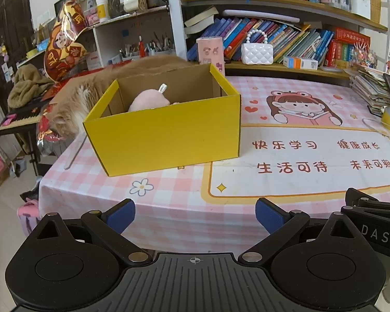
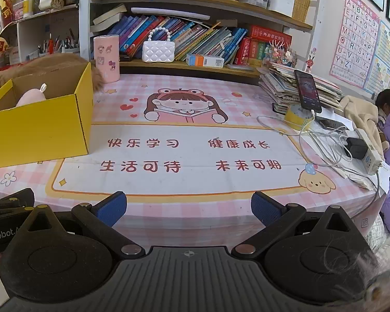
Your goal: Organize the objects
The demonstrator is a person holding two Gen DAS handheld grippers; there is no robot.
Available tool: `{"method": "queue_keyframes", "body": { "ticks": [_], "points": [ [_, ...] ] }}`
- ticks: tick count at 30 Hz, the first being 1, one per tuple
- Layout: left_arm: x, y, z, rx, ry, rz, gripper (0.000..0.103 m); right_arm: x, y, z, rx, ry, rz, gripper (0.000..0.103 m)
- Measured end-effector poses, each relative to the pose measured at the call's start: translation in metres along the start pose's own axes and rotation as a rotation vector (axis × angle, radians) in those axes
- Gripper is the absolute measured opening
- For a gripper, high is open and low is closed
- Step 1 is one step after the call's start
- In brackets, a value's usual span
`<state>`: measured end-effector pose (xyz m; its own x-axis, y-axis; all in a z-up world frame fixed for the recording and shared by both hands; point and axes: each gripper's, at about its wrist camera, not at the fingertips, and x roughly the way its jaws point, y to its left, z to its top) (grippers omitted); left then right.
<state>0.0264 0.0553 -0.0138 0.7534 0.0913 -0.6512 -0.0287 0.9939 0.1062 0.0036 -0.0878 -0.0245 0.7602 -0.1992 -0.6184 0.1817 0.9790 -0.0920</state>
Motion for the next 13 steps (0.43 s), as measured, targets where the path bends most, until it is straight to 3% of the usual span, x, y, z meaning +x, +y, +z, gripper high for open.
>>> {"method": "queue_keyframes", "body": {
  "ticks": [13],
  "points": [
    [0.0052, 0.0000, 0.0026, -0.005, 0.018, 0.002, 0.100, 0.0057, 0.0013, 0.0005, 0.003, 0.012, 0.005, 0.103]
  ]
}}
